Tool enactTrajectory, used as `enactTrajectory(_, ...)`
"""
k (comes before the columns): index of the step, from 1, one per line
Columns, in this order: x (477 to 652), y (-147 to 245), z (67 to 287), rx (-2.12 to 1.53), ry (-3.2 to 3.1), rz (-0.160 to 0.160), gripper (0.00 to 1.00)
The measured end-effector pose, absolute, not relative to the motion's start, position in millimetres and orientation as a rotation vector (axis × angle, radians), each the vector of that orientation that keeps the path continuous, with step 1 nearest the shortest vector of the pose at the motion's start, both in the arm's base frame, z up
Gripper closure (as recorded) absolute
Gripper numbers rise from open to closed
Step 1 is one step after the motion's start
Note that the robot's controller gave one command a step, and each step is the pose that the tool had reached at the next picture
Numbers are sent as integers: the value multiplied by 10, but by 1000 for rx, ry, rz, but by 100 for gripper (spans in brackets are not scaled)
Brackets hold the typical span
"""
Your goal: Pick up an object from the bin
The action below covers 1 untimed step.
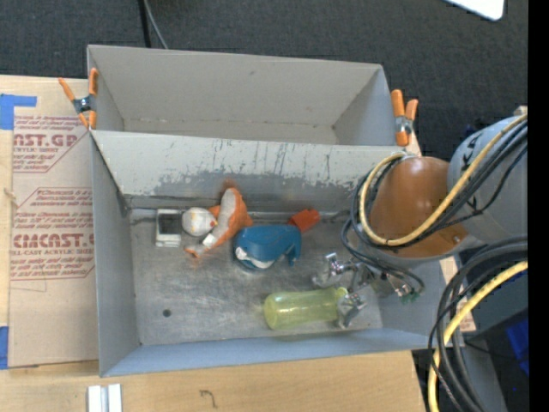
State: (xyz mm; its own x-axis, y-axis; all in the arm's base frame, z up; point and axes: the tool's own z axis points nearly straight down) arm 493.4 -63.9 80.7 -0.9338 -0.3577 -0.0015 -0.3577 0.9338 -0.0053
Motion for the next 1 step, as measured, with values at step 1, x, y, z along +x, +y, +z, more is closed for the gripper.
enactTrajectory(1, 4891, -573, 2083, -425, 3111, 0, 100)
